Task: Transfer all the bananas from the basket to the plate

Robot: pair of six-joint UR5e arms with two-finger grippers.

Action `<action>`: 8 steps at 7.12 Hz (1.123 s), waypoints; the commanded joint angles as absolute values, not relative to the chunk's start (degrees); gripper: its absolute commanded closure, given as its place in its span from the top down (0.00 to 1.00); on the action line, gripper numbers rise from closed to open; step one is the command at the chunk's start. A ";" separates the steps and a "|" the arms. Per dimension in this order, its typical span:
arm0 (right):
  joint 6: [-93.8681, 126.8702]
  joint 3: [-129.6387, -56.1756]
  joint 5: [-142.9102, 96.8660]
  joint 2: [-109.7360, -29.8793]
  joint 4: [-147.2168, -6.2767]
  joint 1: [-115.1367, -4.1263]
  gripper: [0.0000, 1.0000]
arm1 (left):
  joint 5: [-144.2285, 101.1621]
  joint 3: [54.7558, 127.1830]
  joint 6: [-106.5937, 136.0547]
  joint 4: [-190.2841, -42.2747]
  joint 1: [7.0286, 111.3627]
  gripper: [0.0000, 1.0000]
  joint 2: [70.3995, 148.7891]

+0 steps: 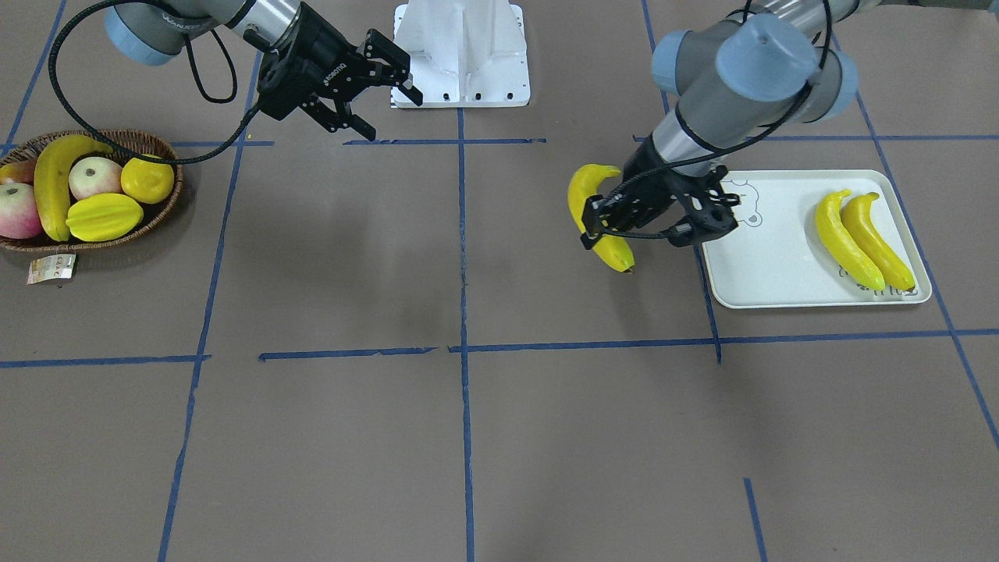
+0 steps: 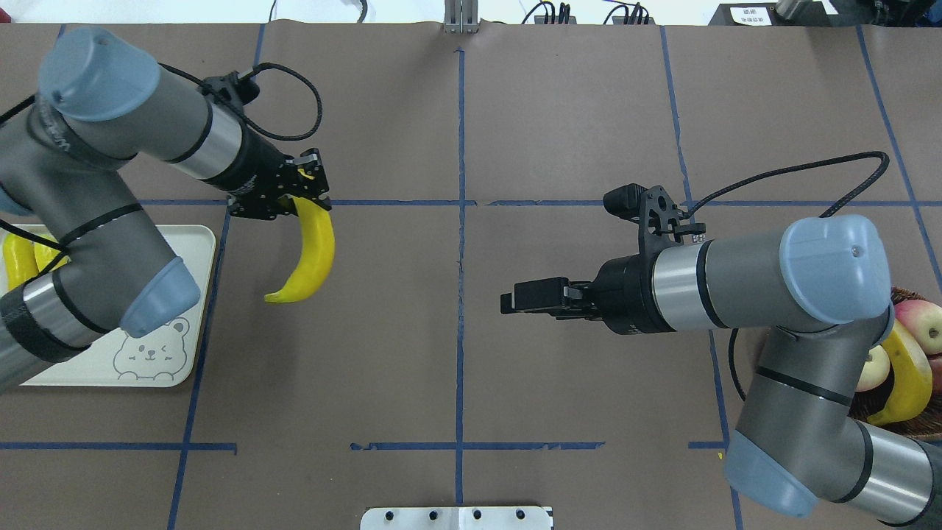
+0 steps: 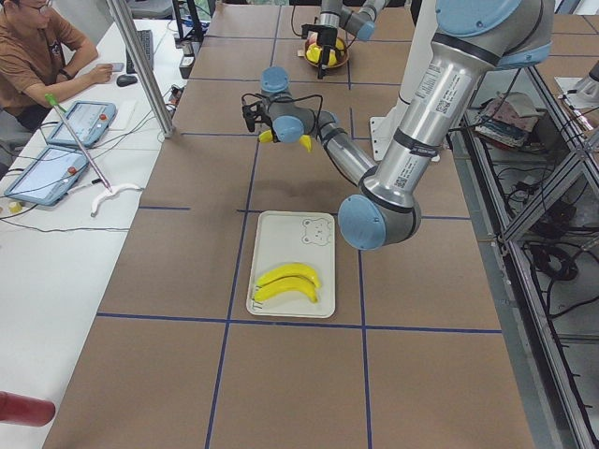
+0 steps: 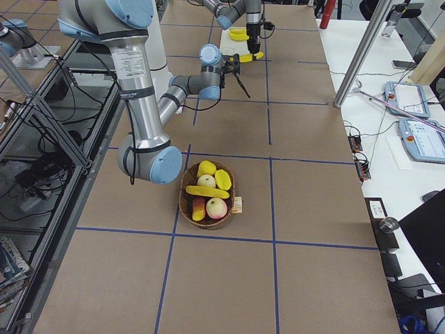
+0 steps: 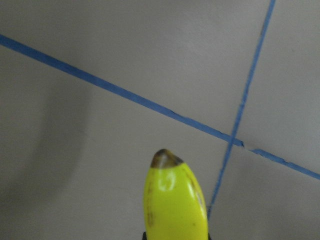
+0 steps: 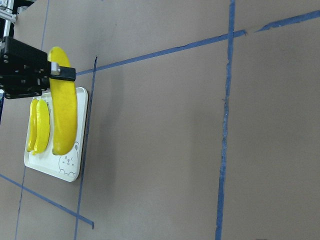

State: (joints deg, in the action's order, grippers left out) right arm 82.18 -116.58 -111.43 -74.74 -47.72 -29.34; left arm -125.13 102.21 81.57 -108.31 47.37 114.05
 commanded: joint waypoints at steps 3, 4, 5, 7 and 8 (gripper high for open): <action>82.27 -116.54 -110.92 -75.67 -47.72 -29.53 1.00 | -121.38 104.85 66.97 -103.36 49.83 0.00 97.14; 82.18 -117.07 -111.00 -75.76 -47.72 -29.88 1.00 | -118.85 103.98 66.80 -103.45 49.66 0.00 95.03; 82.18 -117.16 -111.01 -75.67 -47.72 -29.80 1.00 | -118.39 103.02 63.66 -103.45 49.66 0.00 94.57; 82.18 -117.16 -111.01 -75.85 -47.72 -29.88 1.00 | -116.03 101.43 62.93 -103.53 49.66 0.03 93.78; 82.18 -117.33 -111.01 -75.85 -47.72 -29.88 1.00 | -116.02 100.12 62.84 -103.88 49.57 0.04 93.87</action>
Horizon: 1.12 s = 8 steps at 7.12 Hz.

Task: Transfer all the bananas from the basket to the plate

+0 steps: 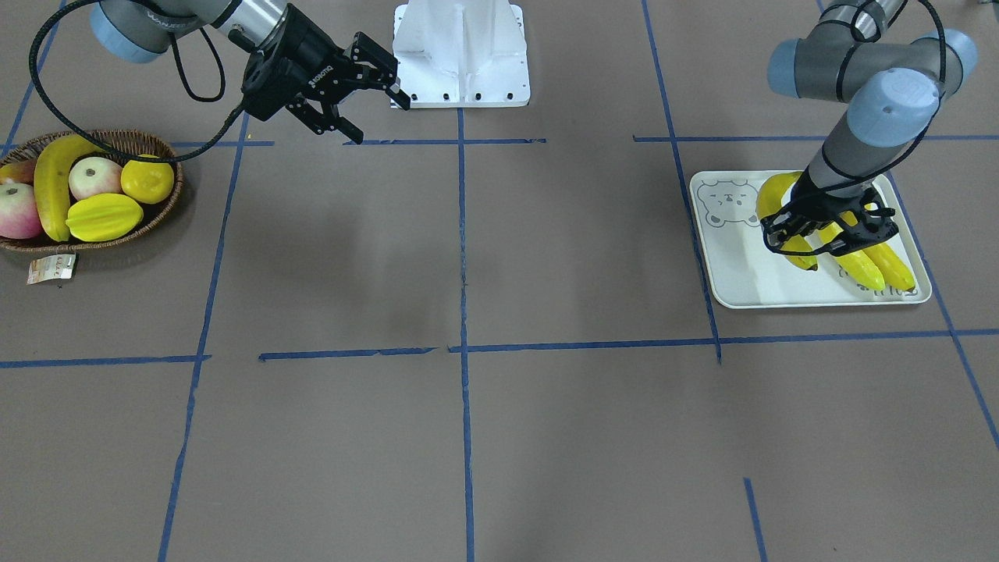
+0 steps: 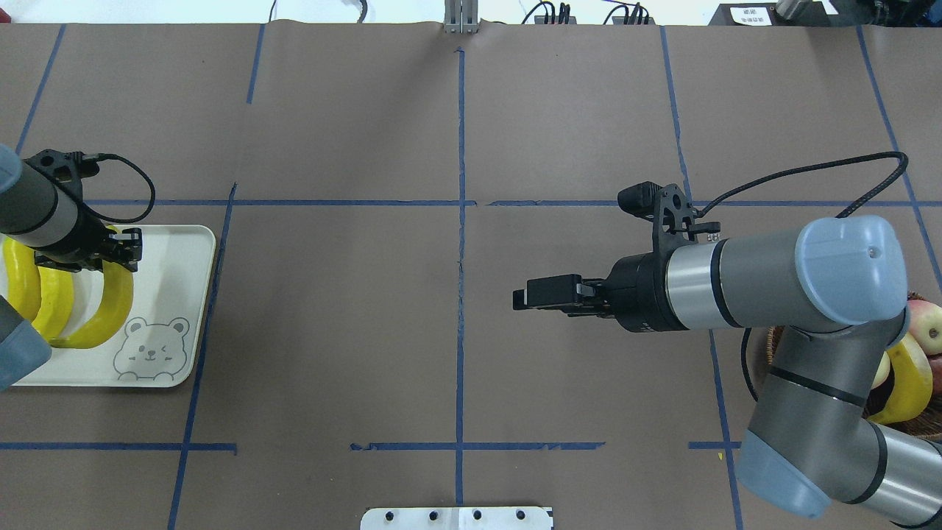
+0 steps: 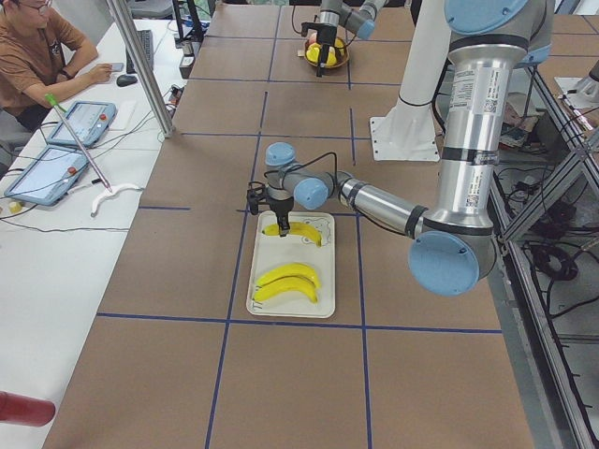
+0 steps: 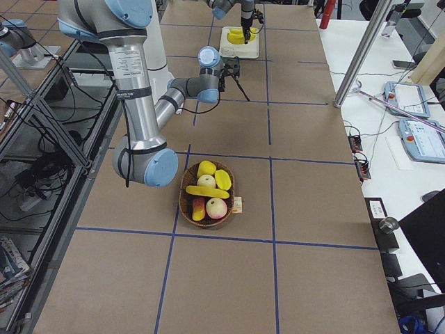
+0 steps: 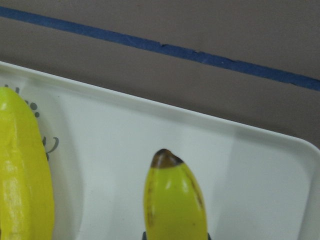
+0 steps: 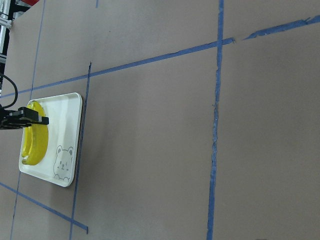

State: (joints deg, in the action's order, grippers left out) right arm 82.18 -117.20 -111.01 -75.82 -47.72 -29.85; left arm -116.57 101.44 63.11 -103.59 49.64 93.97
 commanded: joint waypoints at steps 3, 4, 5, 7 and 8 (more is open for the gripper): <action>82.09 -117.51 -111.09 -77.42 -47.72 -30.84 1.00 | -115.05 98.79 63.10 -104.06 49.40 1.00 94.39; 81.83 -117.77 -111.44 -79.78 -47.72 -32.33 1.00 | -114.87 100.09 63.02 -103.98 49.92 1.00 94.48; 81.22 -118.99 -111.79 -83.20 -47.64 -33.74 1.00 | -115.05 101.15 63.02 -103.80 50.18 1.00 94.66; 74.40 -122.33 -112.06 -93.55 -47.55 -36.29 1.00 | -118.63 105.10 63.02 -100.40 52.29 1.00 96.92; 71.92 -123.56 -111.97 -98.74 -47.29 -37.69 1.00 | -119.00 107.55 63.02 -95.67 52.73 1.00 99.64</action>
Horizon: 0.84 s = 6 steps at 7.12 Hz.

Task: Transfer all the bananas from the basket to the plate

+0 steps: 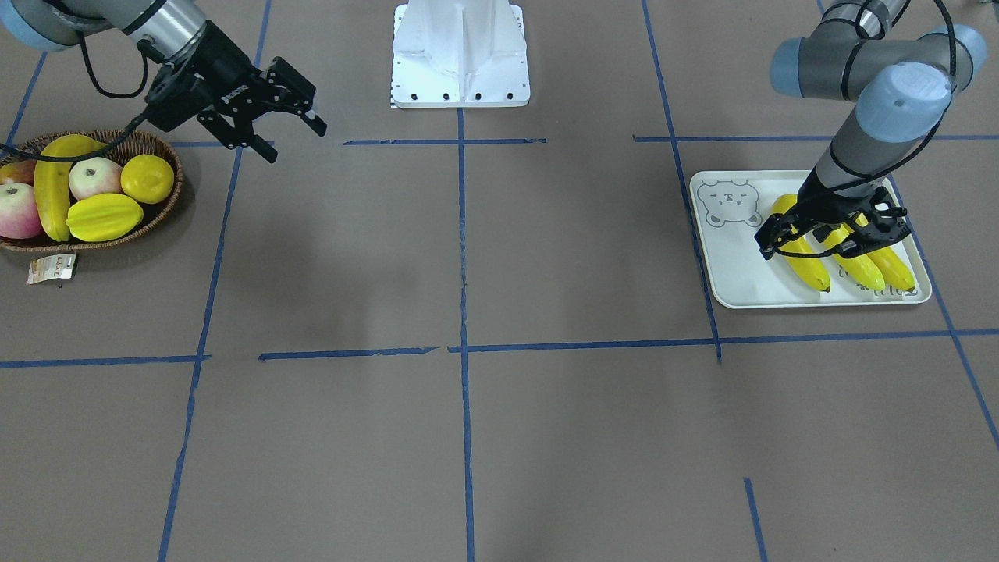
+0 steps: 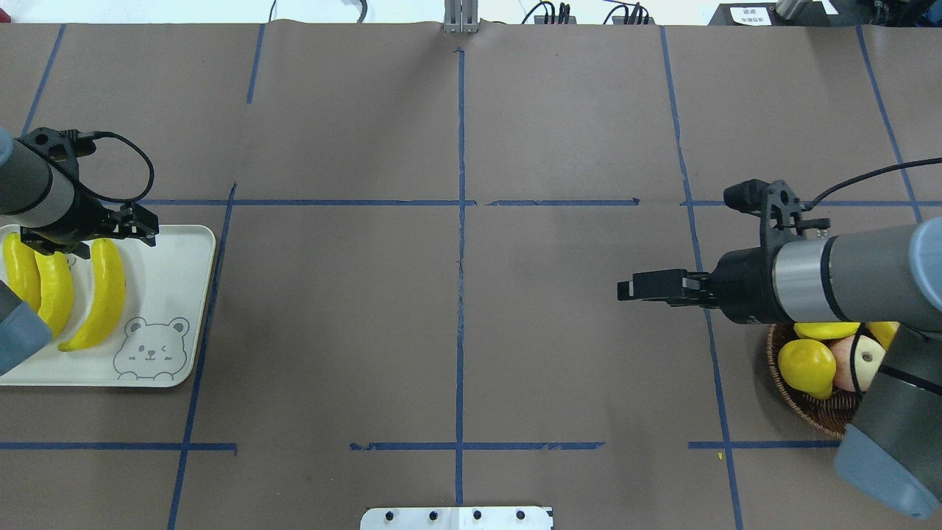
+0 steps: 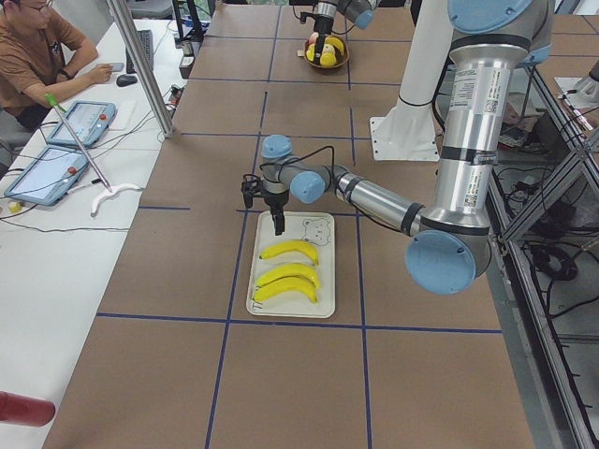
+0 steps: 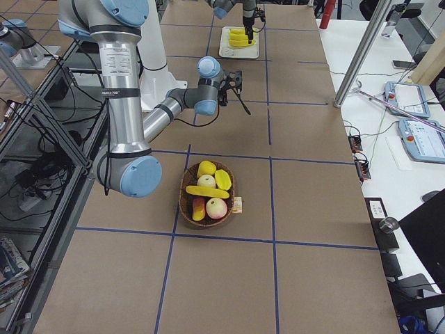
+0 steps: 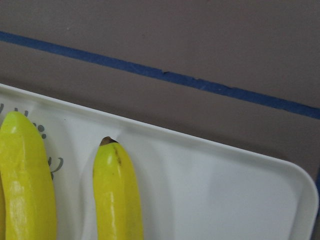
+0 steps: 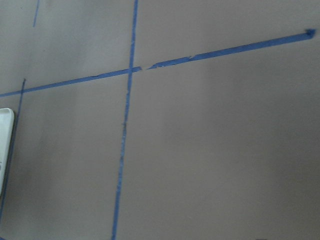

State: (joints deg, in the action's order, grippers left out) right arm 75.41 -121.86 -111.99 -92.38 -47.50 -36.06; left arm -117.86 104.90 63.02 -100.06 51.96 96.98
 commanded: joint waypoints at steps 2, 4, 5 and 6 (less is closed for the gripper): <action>69.10 -125.41 -111.97 -107.97 -47.02 -41.99 1.00 | -119.09 112.13 65.37 -87.75 52.56 1.00 104.74; 65.92 -124.46 -114.50 -116.68 -46.58 -46.12 1.00 | -120.66 112.15 68.46 -87.45 51.68 1.00 106.96; 64.26 -120.80 -120.96 -117.59 -43.54 -51.80 1.00 | -120.85 111.80 69.08 -87.45 51.68 1.00 108.01; 63.99 -112.41 -125.29 -117.34 -36.72 -54.81 1.00 | -120.85 111.36 69.17 -87.54 51.42 1.00 108.54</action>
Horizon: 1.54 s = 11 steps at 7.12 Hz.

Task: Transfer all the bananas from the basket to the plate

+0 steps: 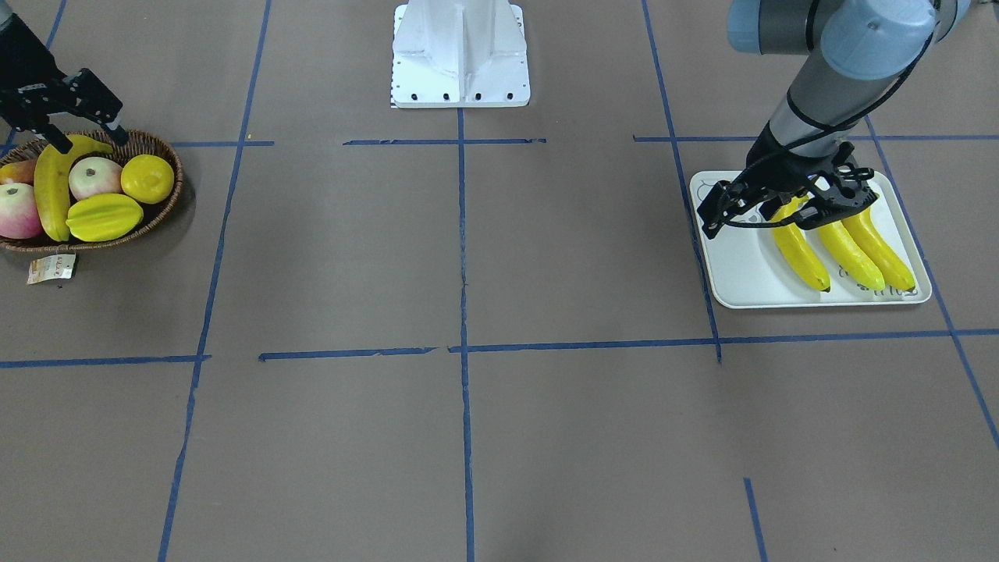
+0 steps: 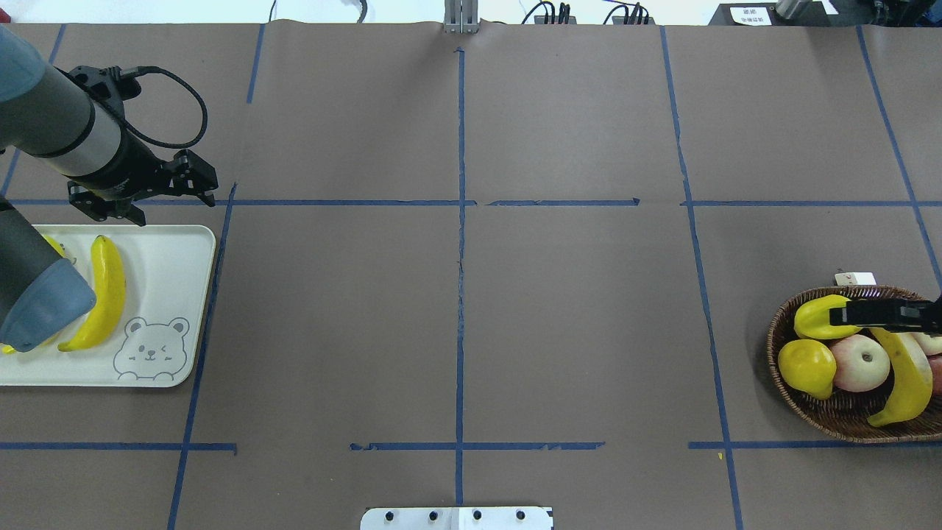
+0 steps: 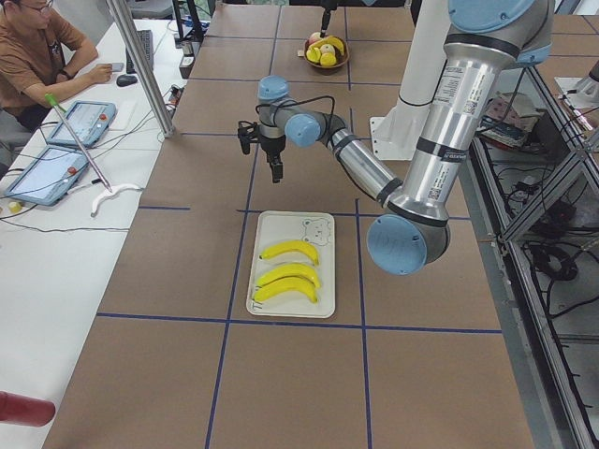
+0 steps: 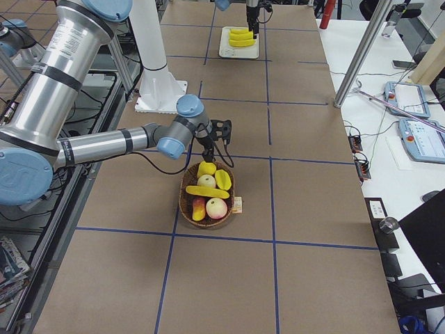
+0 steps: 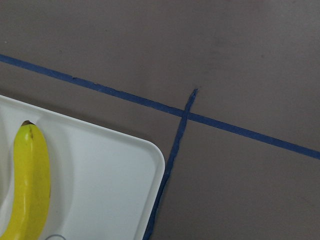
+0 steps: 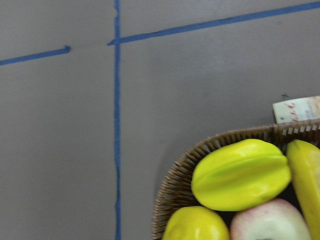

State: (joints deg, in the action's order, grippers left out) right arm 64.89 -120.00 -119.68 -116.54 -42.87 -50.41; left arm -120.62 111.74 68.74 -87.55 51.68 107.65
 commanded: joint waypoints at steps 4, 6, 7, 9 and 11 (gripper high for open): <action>64.16 -107.40 -128.84 -117.42 -32.34 -55.63 1.00 | -120.76 111.27 69.26 -87.54 50.27 1.00 109.07; 63.99 -106.88 -128.85 -119.17 -32.26 -55.55 1.00 | -120.76 111.18 69.26 -87.63 50.19 1.00 108.99; 63.90 -106.79 -128.93 -119.53 -32.26 -55.46 1.00 | -120.67 111.09 69.26 -87.71 50.10 1.00 108.98; 63.90 -106.26 -128.85 -119.53 -32.26 -54.15 1.00 | -120.67 111.18 69.26 -87.89 49.75 1.00 108.90; 63.90 -105.30 -128.85 -119.27 -32.26 -52.66 1.00 | -120.67 111.18 69.17 -87.98 49.83 1.00 108.90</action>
State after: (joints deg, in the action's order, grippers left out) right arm 63.90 -105.82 -128.85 -119.41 -32.26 -53.66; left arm -120.67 111.18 69.20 -87.93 49.80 108.91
